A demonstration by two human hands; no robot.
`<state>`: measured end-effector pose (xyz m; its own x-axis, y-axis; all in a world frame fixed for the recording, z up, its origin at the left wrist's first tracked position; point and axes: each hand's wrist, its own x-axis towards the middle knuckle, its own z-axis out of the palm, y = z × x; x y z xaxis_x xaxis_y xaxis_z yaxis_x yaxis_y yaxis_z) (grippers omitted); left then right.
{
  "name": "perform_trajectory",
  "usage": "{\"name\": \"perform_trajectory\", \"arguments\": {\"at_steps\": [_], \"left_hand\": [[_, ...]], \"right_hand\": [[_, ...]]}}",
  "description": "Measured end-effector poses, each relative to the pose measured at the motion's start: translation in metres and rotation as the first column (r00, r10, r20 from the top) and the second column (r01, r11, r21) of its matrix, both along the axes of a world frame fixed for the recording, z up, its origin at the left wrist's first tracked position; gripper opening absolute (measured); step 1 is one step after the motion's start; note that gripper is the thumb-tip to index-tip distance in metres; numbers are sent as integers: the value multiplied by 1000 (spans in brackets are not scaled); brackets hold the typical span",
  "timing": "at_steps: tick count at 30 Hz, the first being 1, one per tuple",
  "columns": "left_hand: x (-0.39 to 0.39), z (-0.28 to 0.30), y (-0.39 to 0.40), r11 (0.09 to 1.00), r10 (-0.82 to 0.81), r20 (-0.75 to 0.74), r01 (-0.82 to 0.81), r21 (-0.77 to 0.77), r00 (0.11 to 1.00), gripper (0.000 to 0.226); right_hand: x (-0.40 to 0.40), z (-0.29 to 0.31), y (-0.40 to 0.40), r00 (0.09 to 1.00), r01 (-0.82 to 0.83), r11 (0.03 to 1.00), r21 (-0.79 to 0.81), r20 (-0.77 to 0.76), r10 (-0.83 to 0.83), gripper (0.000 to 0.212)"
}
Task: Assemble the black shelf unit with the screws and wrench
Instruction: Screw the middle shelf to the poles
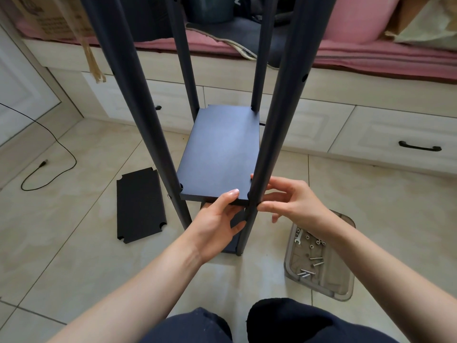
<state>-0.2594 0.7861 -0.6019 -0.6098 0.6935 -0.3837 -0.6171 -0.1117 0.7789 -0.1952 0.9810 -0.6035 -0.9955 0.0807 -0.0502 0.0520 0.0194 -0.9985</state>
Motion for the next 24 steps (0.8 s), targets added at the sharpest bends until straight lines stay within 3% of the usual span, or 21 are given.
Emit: {"name": "perform_trajectory", "arguments": {"at_steps": [7,10,12,14,15,16,17,20,24], "left_hand": [[14,16,-10,973,-95,-155,58,-225,983,31],[12,25,-28,860,-205,-451,-60,-506,869,15],[11,26,-38,787,-247,-761,-334,-519,600,10],[12,29,-40,817,-224,-955,-496,-294,196,13],[12,31,-38,837,-226,-974,-511,-197,6,9],[10,31,-34,842,-263,-957,-512,-166,-121,11],[6,30,-29,830,-338,-926,-516,-210,-167,27],[-1,28,-12,709,-619,-782,-480,-516,-74,81],[-5,24,1,689,-631,-772,-510,-516,-71,71]], "right_hand": [[-2,2,0,999,7,999,-45,36,-5,57],[-4,4,1,999,12,999,-31,48,-10,54],[-5,5,2,998,24,1000,-19,65,-23,53],[-6,6,1,996,34,999,-14,80,-33,54],[-7,7,1,996,36,999,-21,86,-34,54],[-8,7,0,995,35,999,-29,91,-32,53],[-8,8,-1,995,34,999,-36,95,-30,52],[-7,9,-2,996,23,999,-35,88,-20,50],[-6,10,0,997,6,1000,-21,77,-4,49]]}}
